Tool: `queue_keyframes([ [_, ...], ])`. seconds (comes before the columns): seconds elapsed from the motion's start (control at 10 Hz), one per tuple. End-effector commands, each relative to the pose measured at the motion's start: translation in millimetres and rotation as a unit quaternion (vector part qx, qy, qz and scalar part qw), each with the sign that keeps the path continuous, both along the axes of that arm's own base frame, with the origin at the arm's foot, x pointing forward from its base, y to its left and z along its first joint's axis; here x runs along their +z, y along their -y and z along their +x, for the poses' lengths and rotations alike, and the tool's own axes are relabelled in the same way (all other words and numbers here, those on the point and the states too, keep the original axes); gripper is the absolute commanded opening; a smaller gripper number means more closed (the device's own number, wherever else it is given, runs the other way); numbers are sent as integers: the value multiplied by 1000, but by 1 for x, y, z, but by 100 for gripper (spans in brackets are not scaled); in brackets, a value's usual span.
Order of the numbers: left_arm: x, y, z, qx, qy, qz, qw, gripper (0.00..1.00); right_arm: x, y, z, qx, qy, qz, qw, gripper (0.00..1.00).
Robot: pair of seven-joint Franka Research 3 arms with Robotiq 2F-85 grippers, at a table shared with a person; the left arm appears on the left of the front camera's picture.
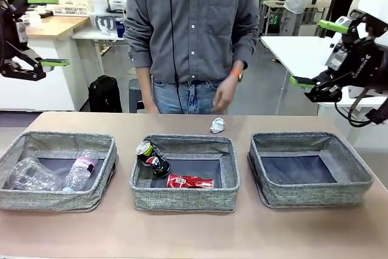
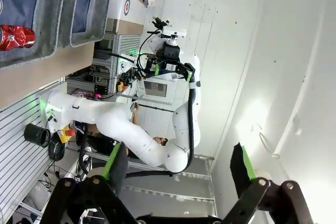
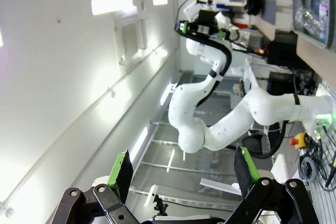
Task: Sort the waste into the appropriate baskets.
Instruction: Pick up the waste item pointed out by the person.
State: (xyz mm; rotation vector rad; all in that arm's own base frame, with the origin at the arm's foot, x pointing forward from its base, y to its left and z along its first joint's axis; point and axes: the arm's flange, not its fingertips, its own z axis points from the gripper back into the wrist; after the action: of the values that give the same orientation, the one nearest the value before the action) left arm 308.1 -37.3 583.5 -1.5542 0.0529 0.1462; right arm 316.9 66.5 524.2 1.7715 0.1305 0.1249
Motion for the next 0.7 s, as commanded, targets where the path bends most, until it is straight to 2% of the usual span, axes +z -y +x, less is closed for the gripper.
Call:
queue_keyframes([
  [0.0, 2, -2, -2, -6, -1, 1, 1000, 100, 4, -1, -1, -2, 3, 13, 1000, 100],
  [0.5, 2, -2, -2, -6, -1, 1, 1000, 100, 0, 0, 0, 0, 0, 0, 1000, 100],
  [0.6, 2, -2, -2, -6, -1, 1, 1000, 100, 10, -29, 8, -119, 40, -285, 950, 100],
])
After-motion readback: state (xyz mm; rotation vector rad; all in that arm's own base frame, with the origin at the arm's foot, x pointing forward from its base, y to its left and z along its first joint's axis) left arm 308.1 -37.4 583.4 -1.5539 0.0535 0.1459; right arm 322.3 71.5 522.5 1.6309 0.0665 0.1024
